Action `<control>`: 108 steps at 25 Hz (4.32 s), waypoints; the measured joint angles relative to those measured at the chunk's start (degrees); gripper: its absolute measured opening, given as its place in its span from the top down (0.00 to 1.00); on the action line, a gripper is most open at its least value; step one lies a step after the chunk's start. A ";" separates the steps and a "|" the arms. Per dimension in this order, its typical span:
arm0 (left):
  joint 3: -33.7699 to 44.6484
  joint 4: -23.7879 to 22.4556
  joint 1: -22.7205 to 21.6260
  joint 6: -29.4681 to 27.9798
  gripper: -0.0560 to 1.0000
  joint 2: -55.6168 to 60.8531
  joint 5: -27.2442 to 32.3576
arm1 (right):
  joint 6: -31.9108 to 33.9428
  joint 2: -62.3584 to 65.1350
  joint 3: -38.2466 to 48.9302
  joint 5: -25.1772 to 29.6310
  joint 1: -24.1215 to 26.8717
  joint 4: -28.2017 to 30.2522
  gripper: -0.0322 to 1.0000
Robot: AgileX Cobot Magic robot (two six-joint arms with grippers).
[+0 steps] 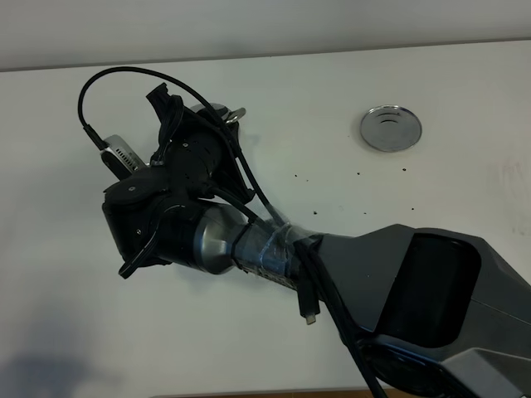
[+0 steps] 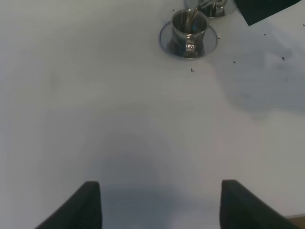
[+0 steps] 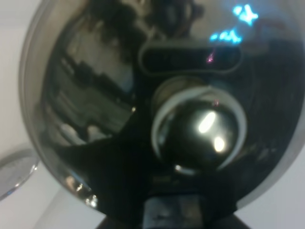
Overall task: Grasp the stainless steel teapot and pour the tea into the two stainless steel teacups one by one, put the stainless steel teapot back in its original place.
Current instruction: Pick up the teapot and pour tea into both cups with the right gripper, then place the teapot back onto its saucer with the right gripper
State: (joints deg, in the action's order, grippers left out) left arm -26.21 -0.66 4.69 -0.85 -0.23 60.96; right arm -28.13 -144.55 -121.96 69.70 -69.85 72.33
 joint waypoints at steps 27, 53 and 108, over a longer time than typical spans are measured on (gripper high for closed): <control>0.00 0.00 0.00 0.00 0.39 0.00 0.00 | -0.81 0.00 -0.17 -0.05 0.00 3.78 0.78; 0.00 0.00 0.00 0.00 0.39 0.00 0.00 | -1.43 0.00 -1.88 -0.11 0.78 4.25 0.78; 0.00 0.00 0.00 0.00 0.39 0.00 0.00 | 21.27 10.16 -0.90 0.45 10.03 -58.42 0.79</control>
State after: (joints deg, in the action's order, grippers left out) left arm -26.21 -0.66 4.69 -0.85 -0.23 60.96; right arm -6.87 -134.39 -122.86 70.15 -59.82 13.91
